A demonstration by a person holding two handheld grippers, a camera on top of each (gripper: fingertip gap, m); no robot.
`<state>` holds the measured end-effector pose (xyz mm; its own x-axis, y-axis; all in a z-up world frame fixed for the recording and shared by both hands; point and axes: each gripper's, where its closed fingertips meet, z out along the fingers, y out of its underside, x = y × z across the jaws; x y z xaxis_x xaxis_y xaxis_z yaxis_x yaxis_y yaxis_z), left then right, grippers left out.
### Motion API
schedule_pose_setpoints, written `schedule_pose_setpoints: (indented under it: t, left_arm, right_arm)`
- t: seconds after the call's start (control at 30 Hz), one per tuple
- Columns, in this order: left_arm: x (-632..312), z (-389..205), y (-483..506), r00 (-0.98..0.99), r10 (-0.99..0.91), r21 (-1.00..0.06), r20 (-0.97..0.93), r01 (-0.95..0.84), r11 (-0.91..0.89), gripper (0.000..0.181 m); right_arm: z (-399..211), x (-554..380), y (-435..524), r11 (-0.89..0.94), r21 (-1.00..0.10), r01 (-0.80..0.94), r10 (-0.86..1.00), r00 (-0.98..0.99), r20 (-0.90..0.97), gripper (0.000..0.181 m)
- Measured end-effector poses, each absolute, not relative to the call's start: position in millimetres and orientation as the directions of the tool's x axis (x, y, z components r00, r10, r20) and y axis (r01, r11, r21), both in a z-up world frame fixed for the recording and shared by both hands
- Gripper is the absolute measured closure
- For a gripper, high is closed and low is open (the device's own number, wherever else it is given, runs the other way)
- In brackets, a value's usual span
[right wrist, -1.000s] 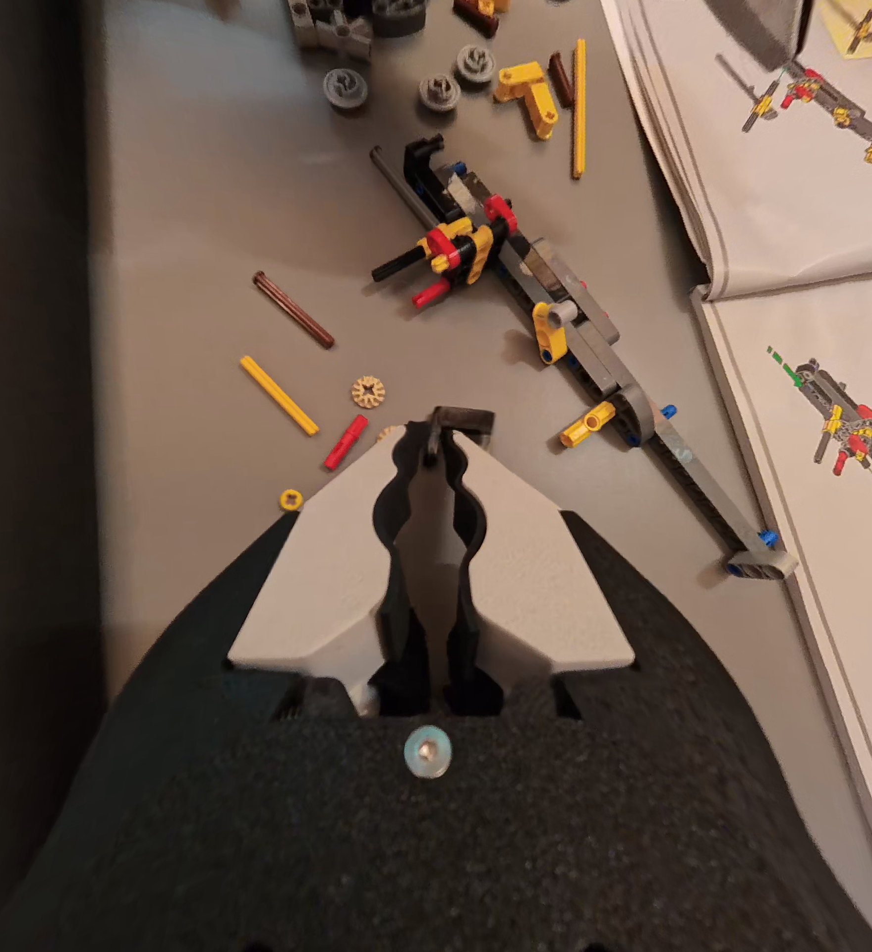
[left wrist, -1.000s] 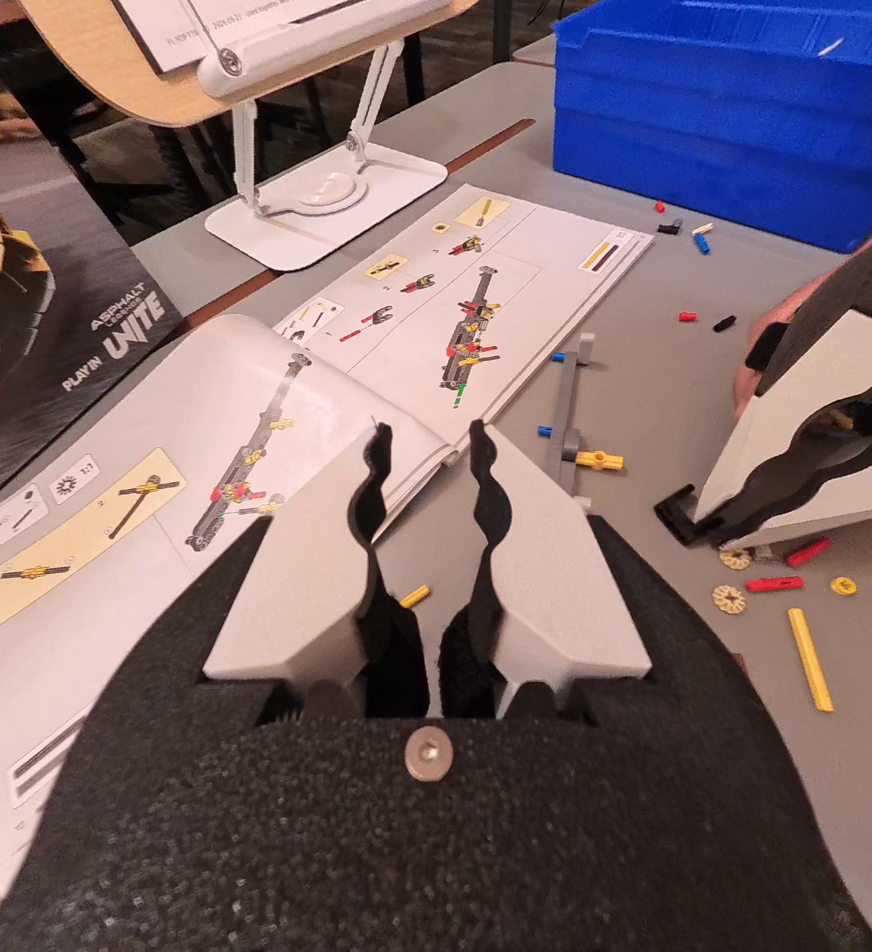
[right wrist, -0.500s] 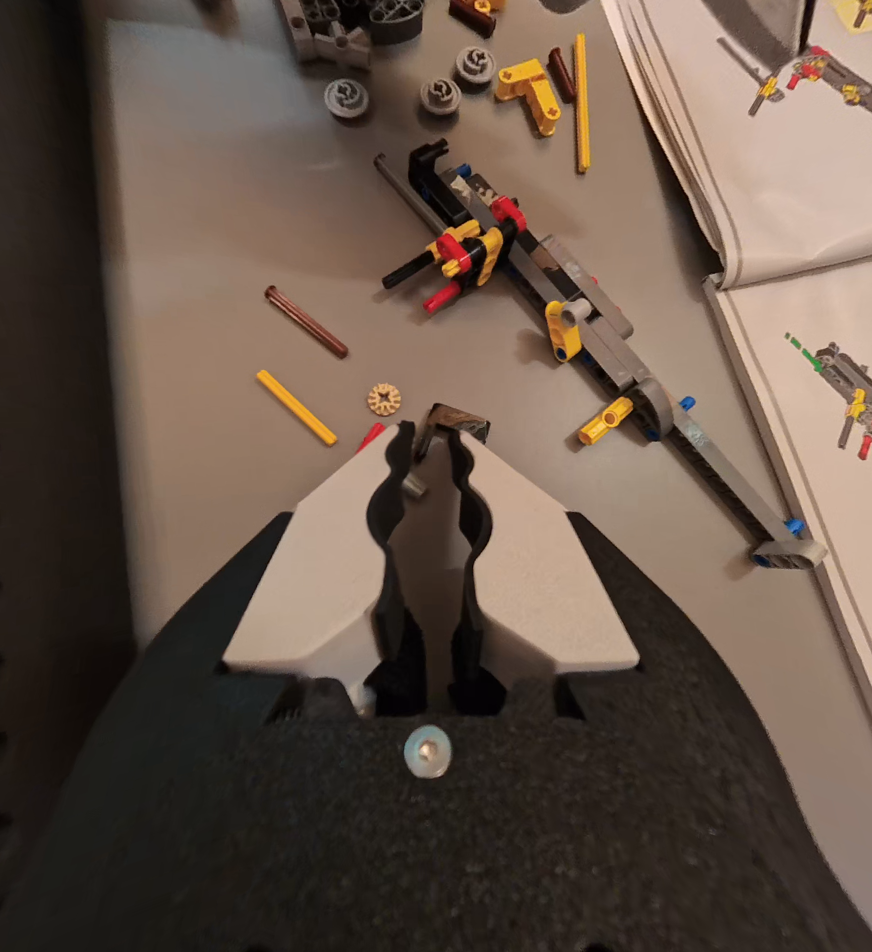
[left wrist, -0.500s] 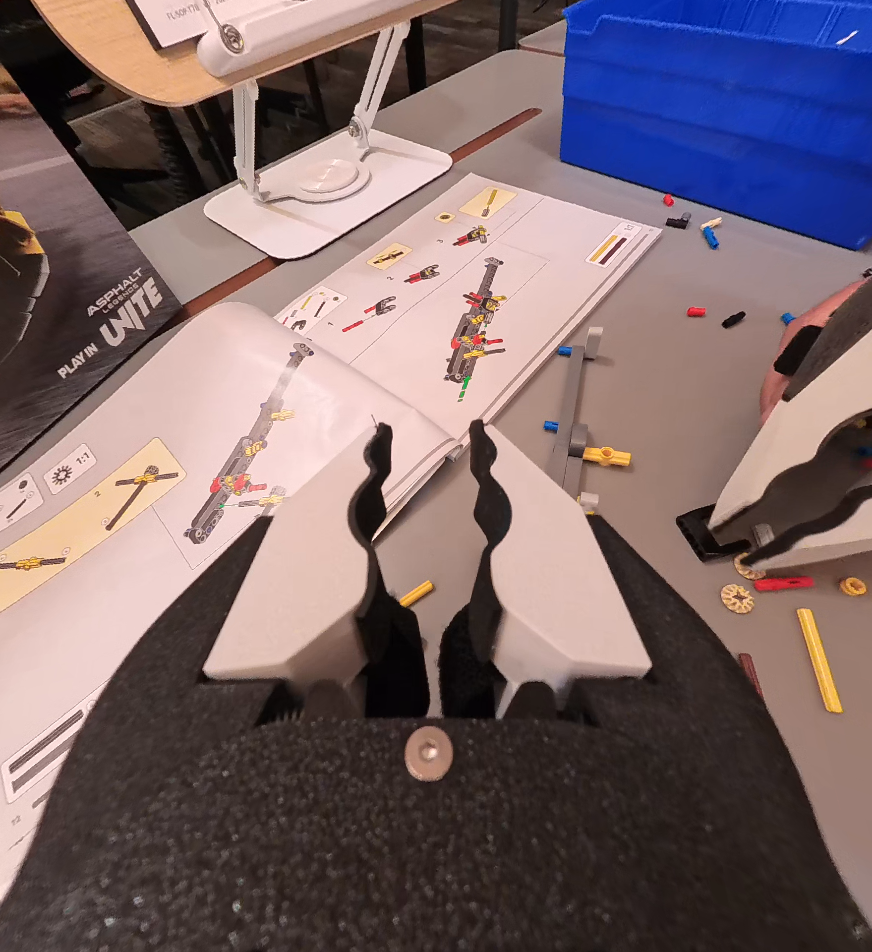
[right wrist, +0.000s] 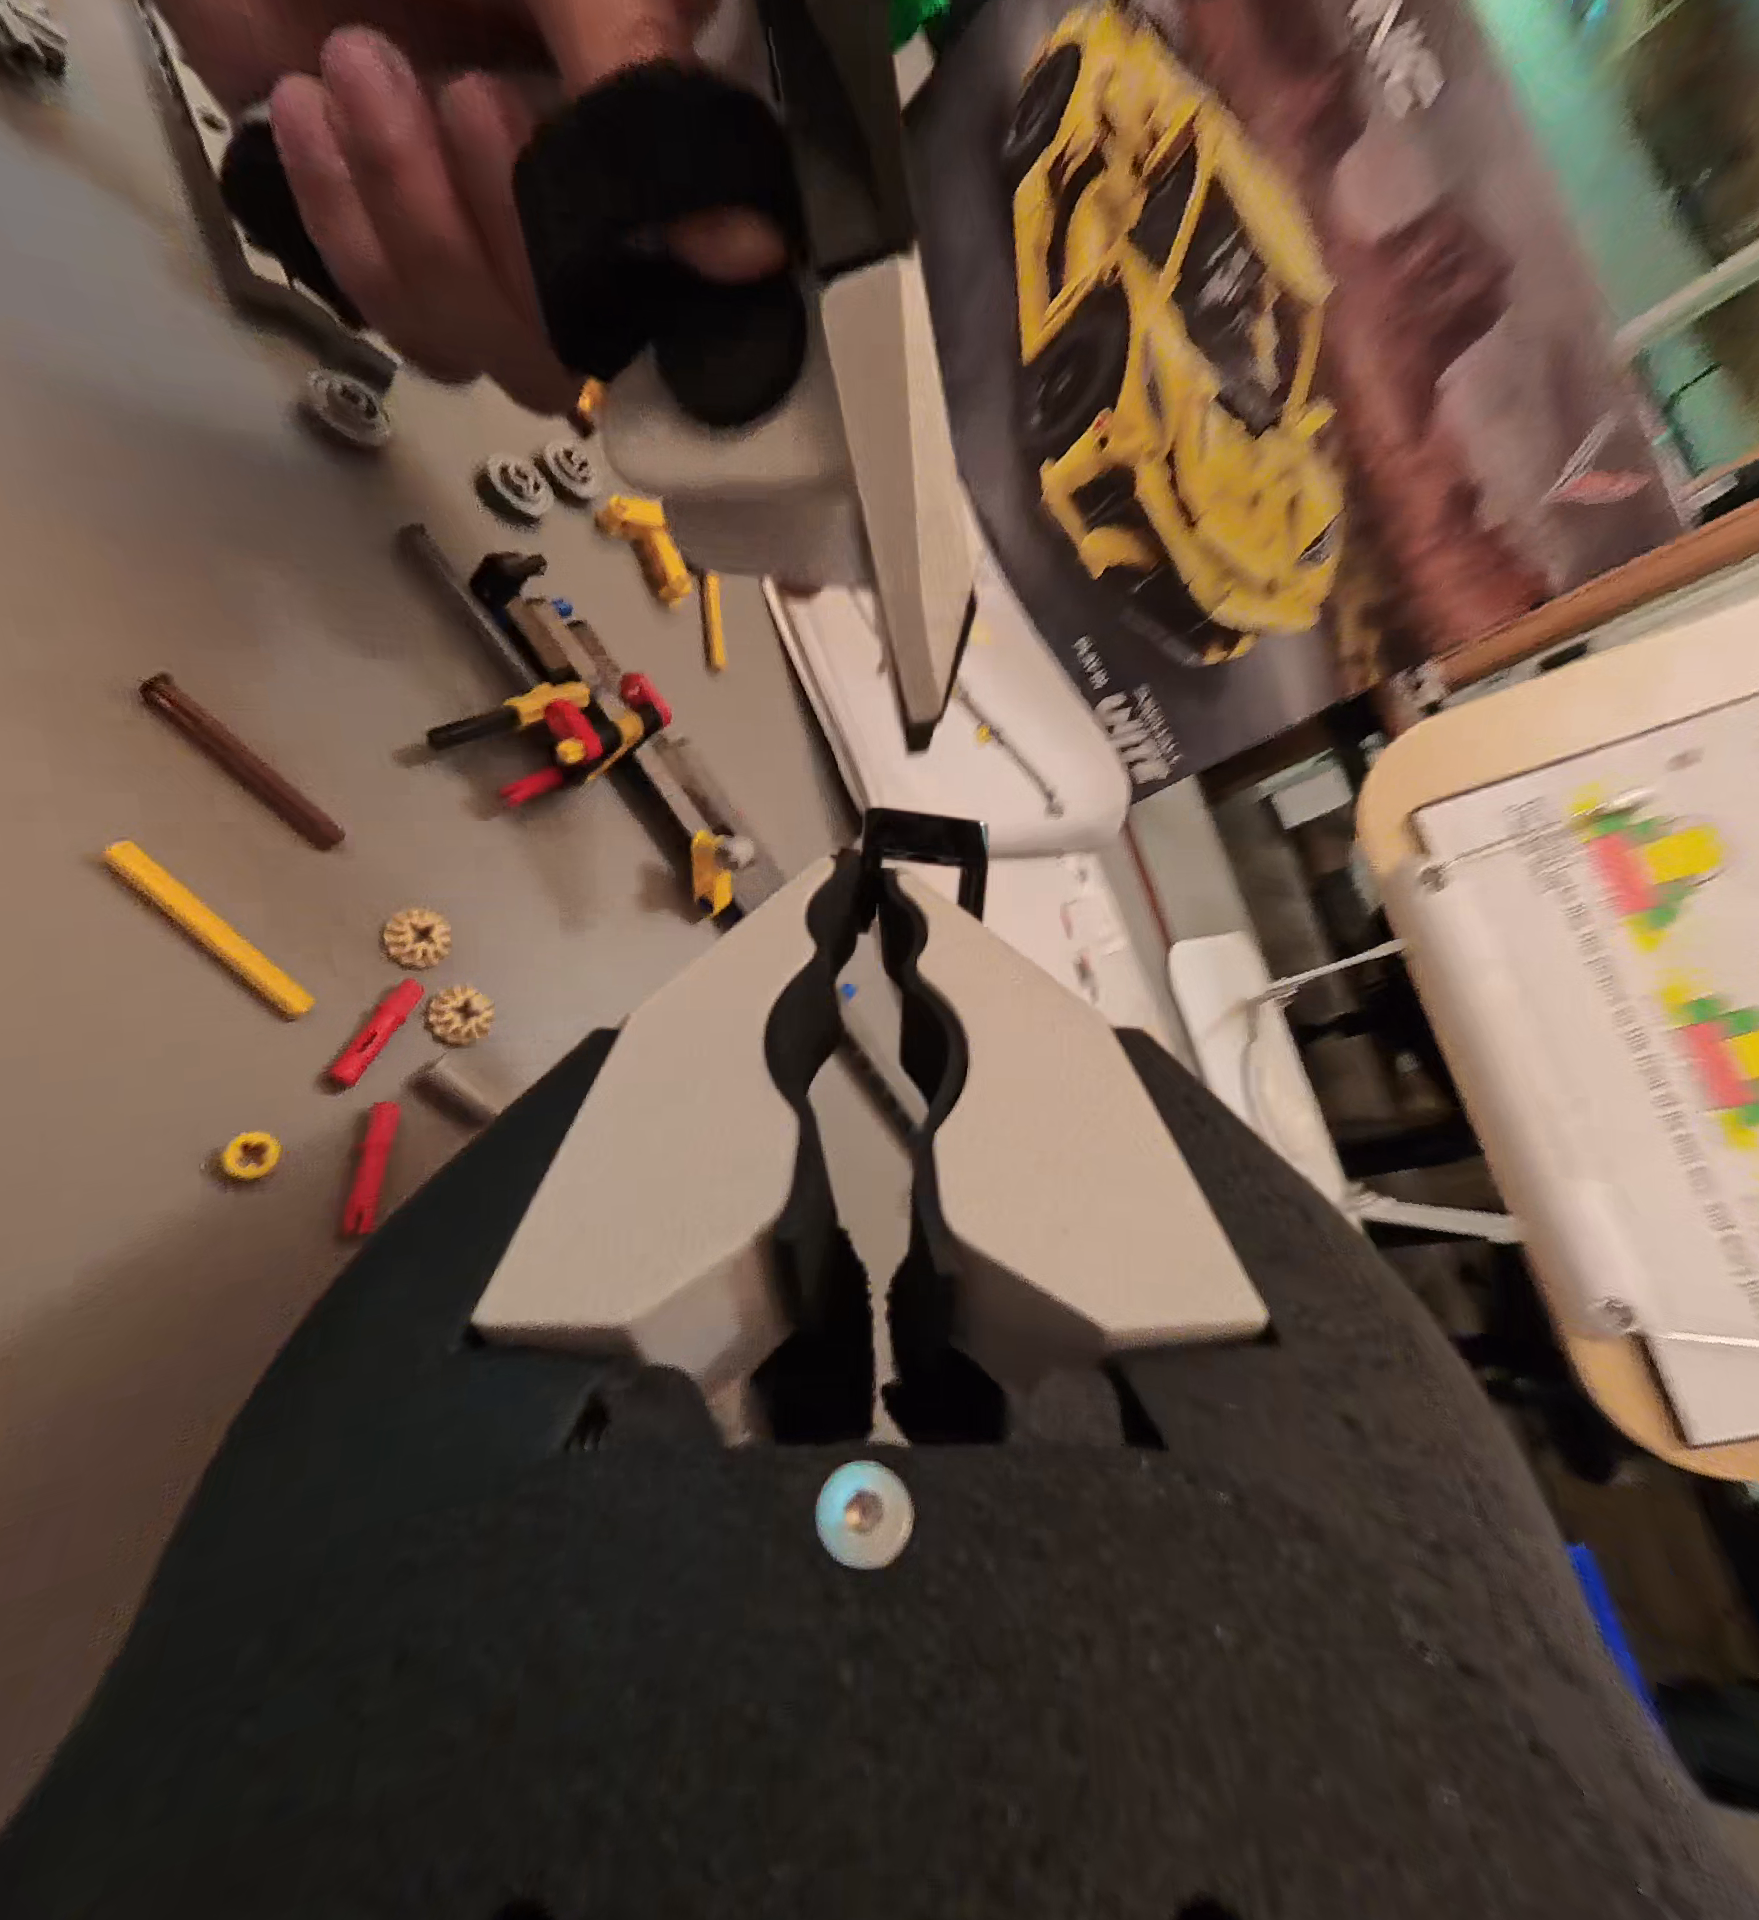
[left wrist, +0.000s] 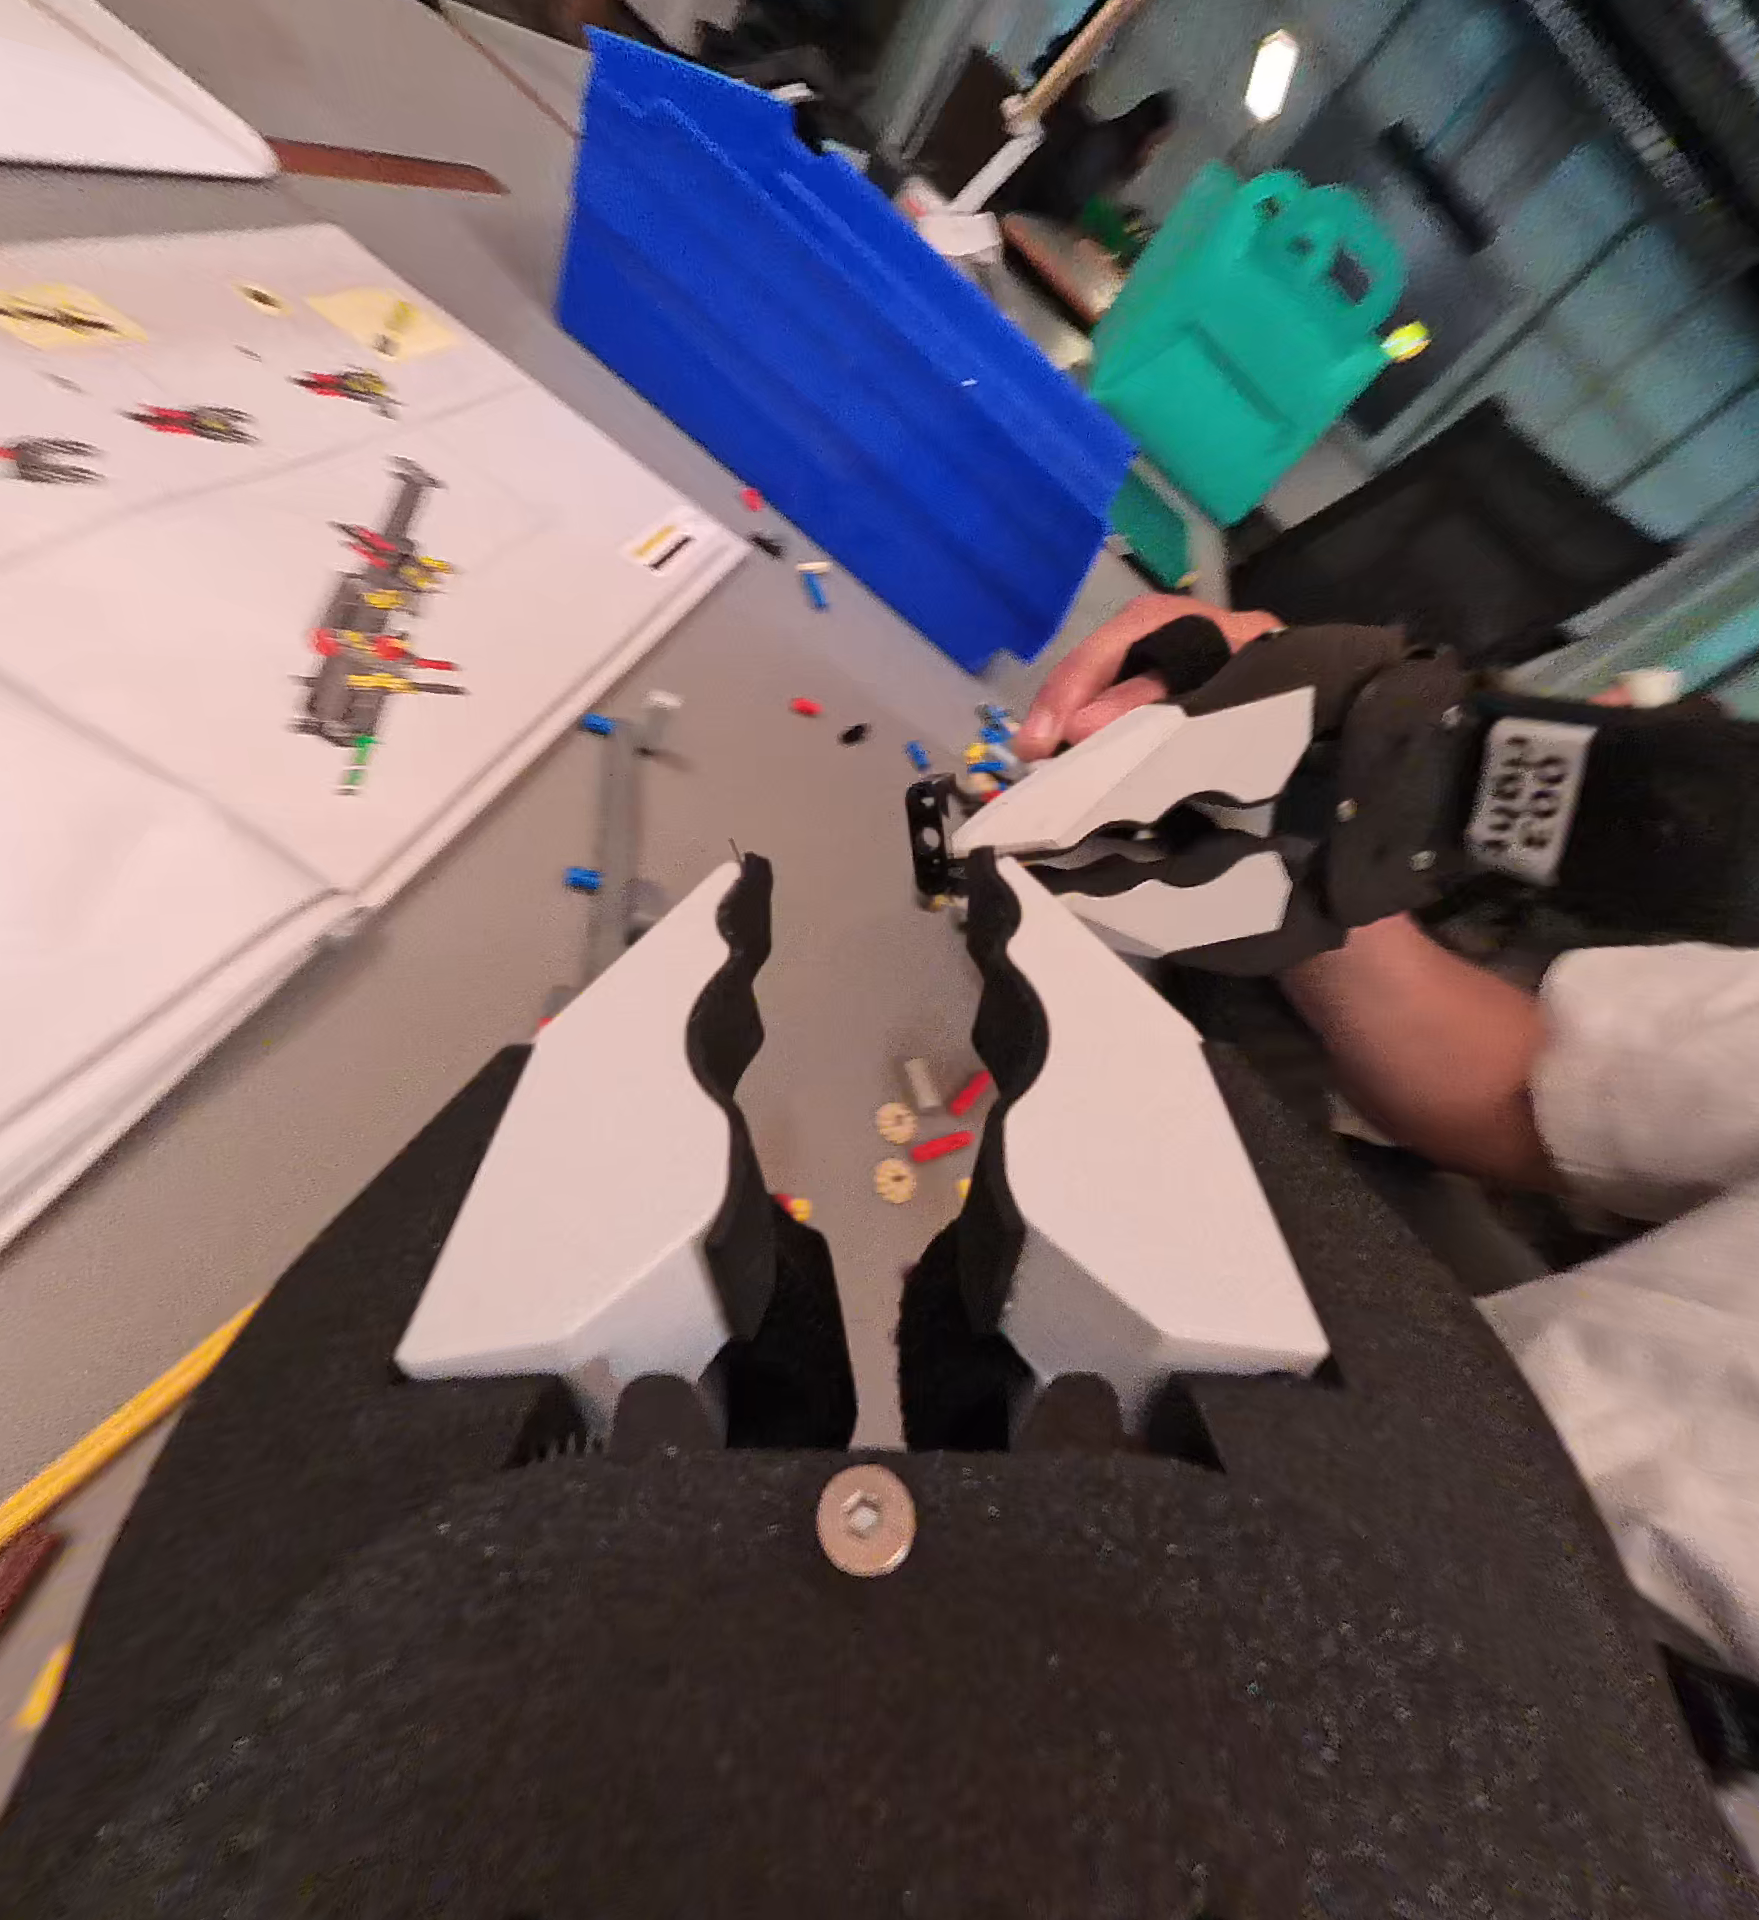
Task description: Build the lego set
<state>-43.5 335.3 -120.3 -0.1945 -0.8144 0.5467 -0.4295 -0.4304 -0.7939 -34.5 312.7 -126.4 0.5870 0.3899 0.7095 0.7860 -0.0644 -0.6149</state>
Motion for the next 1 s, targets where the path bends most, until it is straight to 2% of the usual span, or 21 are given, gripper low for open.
schedule_pose_setpoints:
  t: [0.13,0.23,0.37,0.57,0.87,1.0]
  left_arm:
    - [-45.3,-108.6,319.3,-0.292,-0.716,-0.756,0.634,-0.429,-0.495,0.155]
    - [-48.5,-94.8,313.0,-0.361,-0.632,-0.725,0.686,-0.416,-0.549,0.156]
    - [-49.3,-93.0,309.5,-0.382,-0.645,-0.747,0.662,-0.409,-0.525,0.159]
    - [-51.6,-88.7,300.5,-0.430,-0.640,-0.770,0.636,-0.400,-0.497,0.175]
    - [-57.0,-82.7,292.8,-0.479,-0.660,-0.815,0.578,-0.381,-0.437,0.175]
    - [-57.2,-79.4,293.3,-0.487,-0.707,-0.857,0.514,-0.336,-0.392,0.175]
  right_arm:
    - [-107.4,-43.3,311.8,0.024,-0.576,0.817,0.303,0.543,0.783,0.178]
    - [-107.3,-46.1,311.5,0.030,-0.575,0.818,0.302,0.541,0.785,0.178]
    - [-101.0,-49.3,310.4,0.055,-0.583,0.811,0.284,0.547,0.788,0.178]
    - [-90.9,-54.1,306.2,0.101,-0.600,0.794,0.262,0.560,0.786,0.179]
    - [-83.6,-59.4,300.5,0.144,-0.668,0.730,0.290,0.614,0.734,0.178]
    - [-78.9,-60.9,299.7,0.131,-0.765,0.631,0.309,0.707,0.636,0.177]
